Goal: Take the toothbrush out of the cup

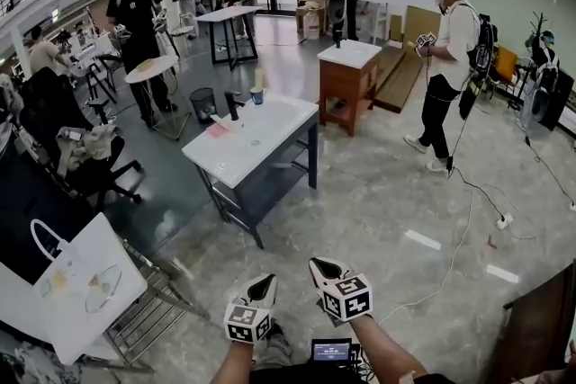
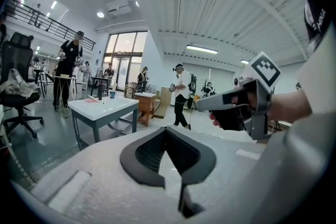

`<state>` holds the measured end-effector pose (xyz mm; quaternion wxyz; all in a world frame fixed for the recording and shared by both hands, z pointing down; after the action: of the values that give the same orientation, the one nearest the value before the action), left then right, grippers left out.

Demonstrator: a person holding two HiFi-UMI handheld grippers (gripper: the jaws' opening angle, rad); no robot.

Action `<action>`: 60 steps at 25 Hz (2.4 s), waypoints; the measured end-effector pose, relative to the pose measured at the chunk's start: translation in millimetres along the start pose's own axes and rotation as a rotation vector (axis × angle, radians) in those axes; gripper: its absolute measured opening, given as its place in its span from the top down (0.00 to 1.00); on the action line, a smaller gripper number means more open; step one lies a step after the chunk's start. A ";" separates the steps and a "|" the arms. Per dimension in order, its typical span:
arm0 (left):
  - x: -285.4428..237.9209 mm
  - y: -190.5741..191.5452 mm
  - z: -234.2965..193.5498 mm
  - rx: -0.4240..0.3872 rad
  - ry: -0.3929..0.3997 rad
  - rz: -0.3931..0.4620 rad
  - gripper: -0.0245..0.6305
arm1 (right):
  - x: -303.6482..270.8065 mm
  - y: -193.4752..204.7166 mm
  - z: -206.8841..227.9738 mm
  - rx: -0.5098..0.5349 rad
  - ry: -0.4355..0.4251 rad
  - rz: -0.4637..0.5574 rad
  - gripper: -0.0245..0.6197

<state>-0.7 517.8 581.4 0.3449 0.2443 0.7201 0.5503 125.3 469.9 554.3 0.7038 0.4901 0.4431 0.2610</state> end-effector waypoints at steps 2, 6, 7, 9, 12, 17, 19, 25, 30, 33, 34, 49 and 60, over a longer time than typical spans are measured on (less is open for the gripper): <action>-8.1 -1.0 -3.7 -0.005 0.005 -0.004 0.95 | -6.8 -0.9 6.1 -0.006 0.007 -0.006 0.95; -28.2 -1.9 -20.7 0.000 0.017 -0.009 0.95 | -26.3 -3.3 17.8 -0.011 0.019 -0.016 0.95; -34.5 -1.8 -27.2 0.002 0.020 -0.010 0.95 | -33.3 -4.0 21.6 -0.011 0.024 -0.019 0.95; -47.3 -3.4 -42.2 0.006 0.026 -0.008 0.95 | -48.9 -6.7 29.1 -0.013 0.037 -0.025 0.95; -66.4 -12.4 -68.5 0.010 0.037 -0.001 0.95 | -77.7 -19.0 38.0 -0.006 0.053 -0.032 0.95; -94.6 -34.5 -122.9 0.010 0.053 -0.007 0.95 | -132.7 -52.7 45.0 0.000 0.067 -0.031 0.95; -106.4 -46.0 -148.8 0.003 0.061 -0.005 0.95 | -156.7 -67.6 47.2 -0.001 0.077 -0.026 0.95; -140.4 -66.3 -214.9 -0.014 0.097 -0.018 0.95 | -220.1 -93.9 53.4 -0.011 0.118 -0.034 0.95; -165.8 -71.2 -243.2 0.004 0.121 -0.027 0.95 | -252.3 -105.6 63.1 -0.019 0.136 -0.050 0.95; -181.3 -69.3 -258.2 0.014 0.128 -0.039 0.95 | -269.6 -110.4 71.3 -0.028 0.145 -0.054 0.95; -186.7 -69.9 -262.8 0.016 0.129 -0.041 0.95 | -275.1 -112.3 74.3 -0.029 0.146 -0.055 0.95; -311.7 -109.9 -349.9 0.015 0.055 -0.055 0.95 | -406.9 -166.6 159.9 -0.026 0.064 -0.062 0.95; -400.7 -151.0 -387.2 -0.006 -0.008 -0.042 0.95 | -475.9 -213.6 234.5 -0.025 0.009 -0.046 0.95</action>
<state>-35.4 -58.3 588.2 0.3602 0.2303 0.7220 0.5439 93.1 -101.1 562.3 0.7136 0.4699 0.4541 0.2525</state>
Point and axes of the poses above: the fingertips, and each gripper's own axes: x backward along the fingers, z to its right, y out of its underside, the point moved 3 cm from there along x, backward along the fingers, and after that the axes turned 14 degrees about y, right-handed, at the moved point
